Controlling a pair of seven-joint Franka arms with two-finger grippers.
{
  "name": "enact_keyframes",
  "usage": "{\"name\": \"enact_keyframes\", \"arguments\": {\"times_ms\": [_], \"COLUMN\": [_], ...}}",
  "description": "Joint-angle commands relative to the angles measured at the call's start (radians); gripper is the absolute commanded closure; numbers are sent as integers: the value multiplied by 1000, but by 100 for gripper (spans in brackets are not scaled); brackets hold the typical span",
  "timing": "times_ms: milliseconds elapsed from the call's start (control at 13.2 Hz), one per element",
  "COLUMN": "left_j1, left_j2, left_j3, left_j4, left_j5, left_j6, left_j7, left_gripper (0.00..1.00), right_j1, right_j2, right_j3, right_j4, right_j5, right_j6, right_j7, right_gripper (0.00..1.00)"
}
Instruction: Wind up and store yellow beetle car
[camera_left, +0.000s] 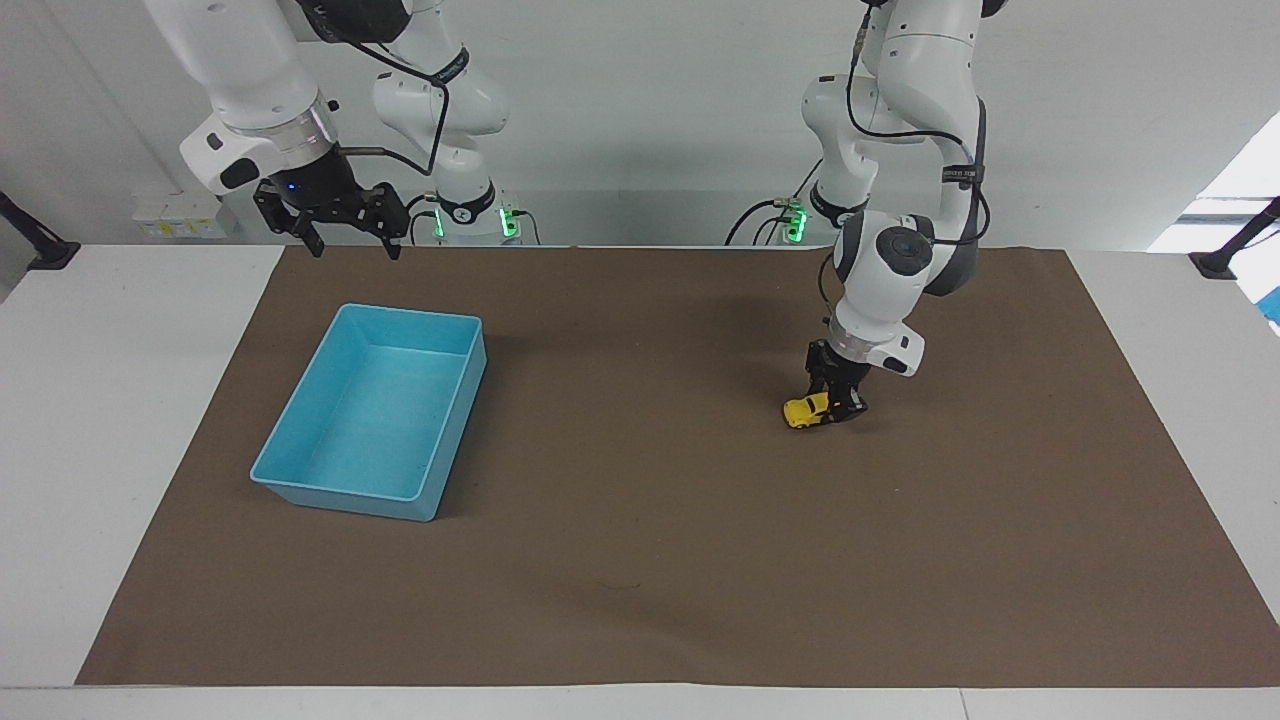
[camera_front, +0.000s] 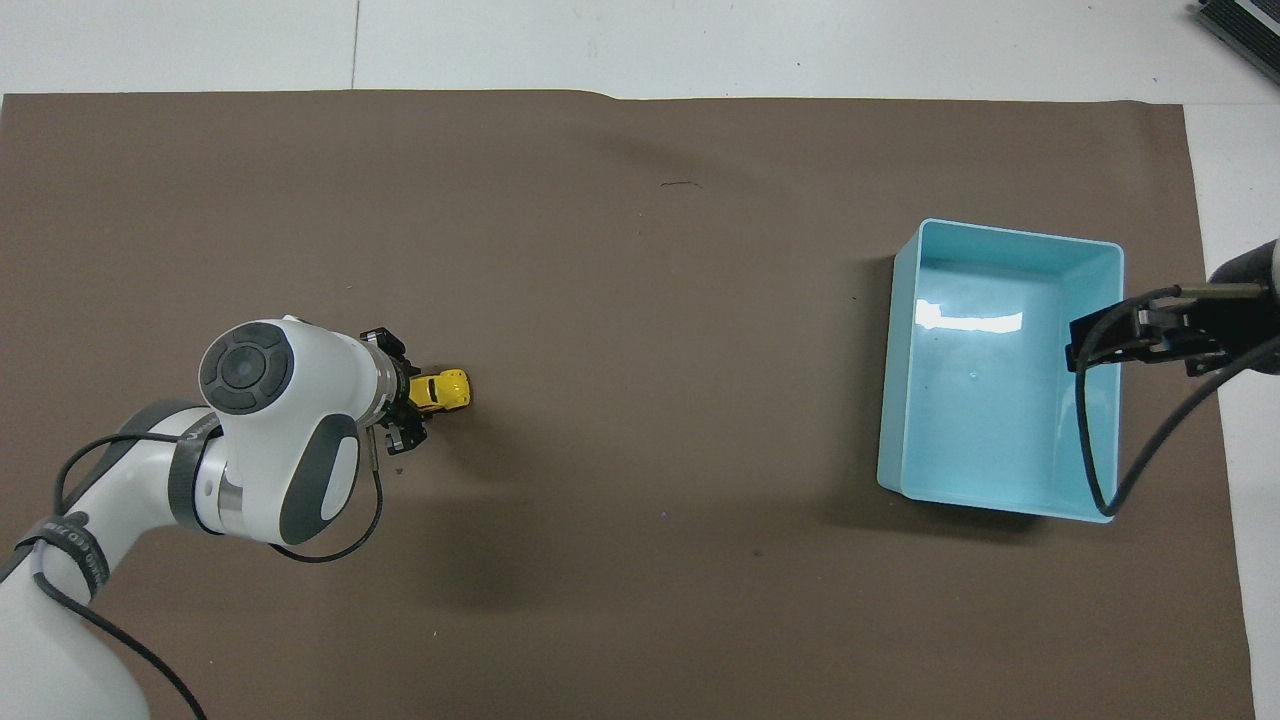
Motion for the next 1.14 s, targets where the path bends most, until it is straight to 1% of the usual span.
{"name": "enact_keyframes", "arguments": {"times_ms": [0, 227, 833, 1060], "left_j1": [25, 44, 45, 39], "left_j2": [30, 23, 27, 33], "left_j3": [-7, -7, -7, -8], "left_j4": [86, 119, 119, 119], "left_j5": [2, 2, 7, 88], "left_j6": [-79, -119, -87, -34], "left_j7": [29, 29, 39, 80], "left_gripper": [0, 0, 0, 0], "right_j1": [-16, -16, -16, -16], "right_j2": [-9, -9, -9, -9], "right_j3": [3, 3, 3, 3], "right_j4": [-10, -8, -8, -8], "right_j5": [24, 24, 24, 24], "right_j6": [15, 15, 15, 15], "right_j7": [-26, -26, -26, -26], "right_gripper": [0, 0, 0, 0]}}
